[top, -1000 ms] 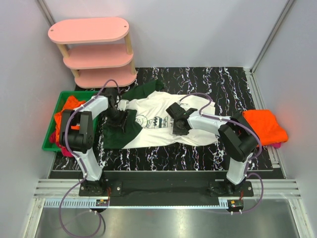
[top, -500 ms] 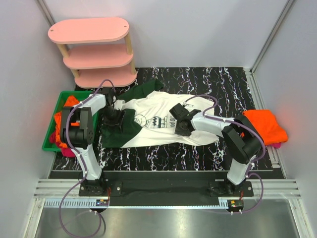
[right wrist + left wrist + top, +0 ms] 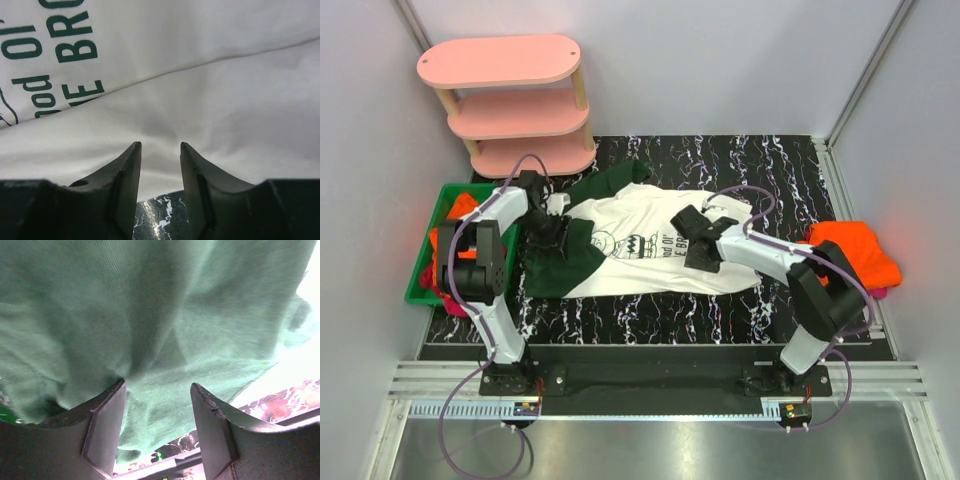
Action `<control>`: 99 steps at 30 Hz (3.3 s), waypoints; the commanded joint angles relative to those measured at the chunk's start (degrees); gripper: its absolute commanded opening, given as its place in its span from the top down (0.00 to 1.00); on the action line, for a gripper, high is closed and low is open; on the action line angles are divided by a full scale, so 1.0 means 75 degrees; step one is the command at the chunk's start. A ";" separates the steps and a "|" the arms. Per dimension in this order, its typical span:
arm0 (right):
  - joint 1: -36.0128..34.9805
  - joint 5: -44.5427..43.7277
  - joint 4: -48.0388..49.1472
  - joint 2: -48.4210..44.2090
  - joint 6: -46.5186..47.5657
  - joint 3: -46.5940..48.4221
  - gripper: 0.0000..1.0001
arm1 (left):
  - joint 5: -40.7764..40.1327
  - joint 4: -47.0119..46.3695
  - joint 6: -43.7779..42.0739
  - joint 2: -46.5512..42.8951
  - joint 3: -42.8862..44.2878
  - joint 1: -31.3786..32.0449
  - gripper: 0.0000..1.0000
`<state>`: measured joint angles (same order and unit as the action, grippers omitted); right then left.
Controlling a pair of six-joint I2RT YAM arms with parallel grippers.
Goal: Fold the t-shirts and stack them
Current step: Fold the flattened tshirt in 1/3 of the way
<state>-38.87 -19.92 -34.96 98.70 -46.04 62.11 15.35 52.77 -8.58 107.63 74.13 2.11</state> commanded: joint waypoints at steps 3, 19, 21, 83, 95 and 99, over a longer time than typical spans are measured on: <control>0.0097 -0.1491 -0.1490 -0.1135 -0.0433 0.0227 0.54 | 0.0543 -0.0087 -0.0250 -0.1027 -0.0120 0.0140 0.40; 0.0179 -0.1785 -0.3928 -0.2167 -0.3025 -0.1144 0.59 | 0.0379 -0.0052 -0.0344 -0.0793 -0.0614 0.0644 0.42; 0.0191 -0.1843 -0.3952 -0.2214 -0.3142 -0.1226 0.59 | 0.0320 -0.0064 -0.0356 -0.0699 -0.0591 0.0715 0.42; 0.1058 -0.3062 -0.2769 -0.0162 -0.1654 0.0532 1.00 | -0.0149 -0.0157 -0.0227 -0.0441 -0.0942 0.0961 0.43; 0.1046 -0.3252 -0.1787 -0.1815 0.0020 0.0836 1.00 | -0.0184 -0.0239 -0.0016 -0.0265 -0.0848 0.0961 0.44; 0.1035 -0.2069 -0.0474 -0.2026 0.1331 0.0731 1.00 | -0.0207 -0.0251 -0.0016 -0.0289 -0.0872 0.0961 0.44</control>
<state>-31.29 -40.18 -48.21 85.95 -45.89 66.32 15.59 52.18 -8.97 105.36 67.96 9.28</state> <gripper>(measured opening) 0.014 0.565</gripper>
